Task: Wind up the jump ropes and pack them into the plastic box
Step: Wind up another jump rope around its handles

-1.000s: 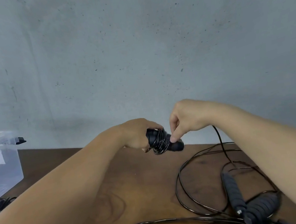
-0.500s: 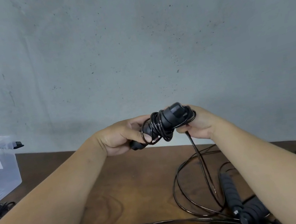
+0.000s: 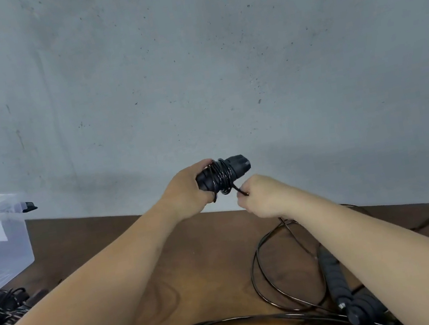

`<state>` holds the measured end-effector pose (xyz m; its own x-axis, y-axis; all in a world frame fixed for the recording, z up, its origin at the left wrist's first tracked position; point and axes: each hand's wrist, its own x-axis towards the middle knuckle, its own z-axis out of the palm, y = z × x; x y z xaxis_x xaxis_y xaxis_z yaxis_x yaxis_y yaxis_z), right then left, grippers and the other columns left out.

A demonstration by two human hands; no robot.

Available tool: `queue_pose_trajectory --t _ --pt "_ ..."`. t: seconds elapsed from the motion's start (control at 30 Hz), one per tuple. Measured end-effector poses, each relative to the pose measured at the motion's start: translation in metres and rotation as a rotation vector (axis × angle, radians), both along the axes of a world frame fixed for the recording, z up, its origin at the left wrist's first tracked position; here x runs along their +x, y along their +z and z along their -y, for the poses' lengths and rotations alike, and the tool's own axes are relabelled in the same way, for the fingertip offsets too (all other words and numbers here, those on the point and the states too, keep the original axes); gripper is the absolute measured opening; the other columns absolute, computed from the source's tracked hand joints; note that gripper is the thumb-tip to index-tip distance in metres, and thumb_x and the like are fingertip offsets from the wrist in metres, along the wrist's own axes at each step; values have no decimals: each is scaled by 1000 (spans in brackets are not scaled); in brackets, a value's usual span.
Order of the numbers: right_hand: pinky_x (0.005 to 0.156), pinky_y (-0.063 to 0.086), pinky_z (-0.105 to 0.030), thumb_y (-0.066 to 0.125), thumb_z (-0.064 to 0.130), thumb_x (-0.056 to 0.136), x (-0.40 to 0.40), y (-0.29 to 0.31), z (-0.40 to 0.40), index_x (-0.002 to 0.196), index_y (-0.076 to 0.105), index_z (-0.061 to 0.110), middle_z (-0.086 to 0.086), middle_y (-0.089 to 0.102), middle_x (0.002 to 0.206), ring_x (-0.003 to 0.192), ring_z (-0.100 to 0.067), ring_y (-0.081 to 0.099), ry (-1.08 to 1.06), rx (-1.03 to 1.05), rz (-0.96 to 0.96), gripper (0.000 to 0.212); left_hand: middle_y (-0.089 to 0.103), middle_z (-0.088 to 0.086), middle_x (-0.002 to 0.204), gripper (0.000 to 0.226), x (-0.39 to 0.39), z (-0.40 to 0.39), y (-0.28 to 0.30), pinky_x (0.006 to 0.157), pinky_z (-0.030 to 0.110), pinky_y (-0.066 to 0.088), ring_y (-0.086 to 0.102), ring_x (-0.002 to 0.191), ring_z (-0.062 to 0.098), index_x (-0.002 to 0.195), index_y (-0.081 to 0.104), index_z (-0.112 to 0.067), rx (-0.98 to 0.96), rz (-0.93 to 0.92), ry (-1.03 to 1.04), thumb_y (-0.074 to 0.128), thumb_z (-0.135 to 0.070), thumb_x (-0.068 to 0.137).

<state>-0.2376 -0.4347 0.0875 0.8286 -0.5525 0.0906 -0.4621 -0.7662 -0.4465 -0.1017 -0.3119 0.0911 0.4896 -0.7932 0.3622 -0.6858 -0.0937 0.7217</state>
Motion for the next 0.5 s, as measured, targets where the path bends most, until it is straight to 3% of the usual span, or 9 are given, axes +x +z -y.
queue_pose_trajectory --t 0.1,0.23,0.3,0.4,0.5 --pt "52 34 -29 47 14 96 -7 3 -3 76 52 9 -3 48 69 59 -19 44 39 -339 -178 21 59 -4 120 71 0 -2 -6 88 29 49 59 105 19 139 49 -29 130 234 15 63 2 77" --pt "59 44 -28 69 31 87 -25 35 -10 84 72 16 0 65 75 68 -18 56 234 -543 -301 16 57 -10 128 73 4 -5 -12 101 31 44 54 118 15 140 47 -33 371 304 -88 65 -3 76" --pt "56 44 -22 78 37 79 -29 50 -14 78 73 25 6 69 77 66 -9 58 277 -446 -324 13 62 -13 125 76 2 -6 -10 101 35 47 57 116 14 138 50 -35 441 247 -184 72 -4 72" --pt "52 38 -17 87 40 67 -31 60 -13 69 72 25 12 63 61 53 -6 51 307 -231 -324 21 67 -15 114 75 0 -12 -2 94 30 50 61 107 12 136 54 -36 552 123 -332 77 -6 72" --pt "55 38 -18 88 34 67 -37 63 -5 74 75 18 6 59 57 51 -9 46 354 42 -271 22 63 -3 129 74 2 -23 1 87 23 48 59 115 17 136 55 -30 610 -107 -540 77 -13 67"
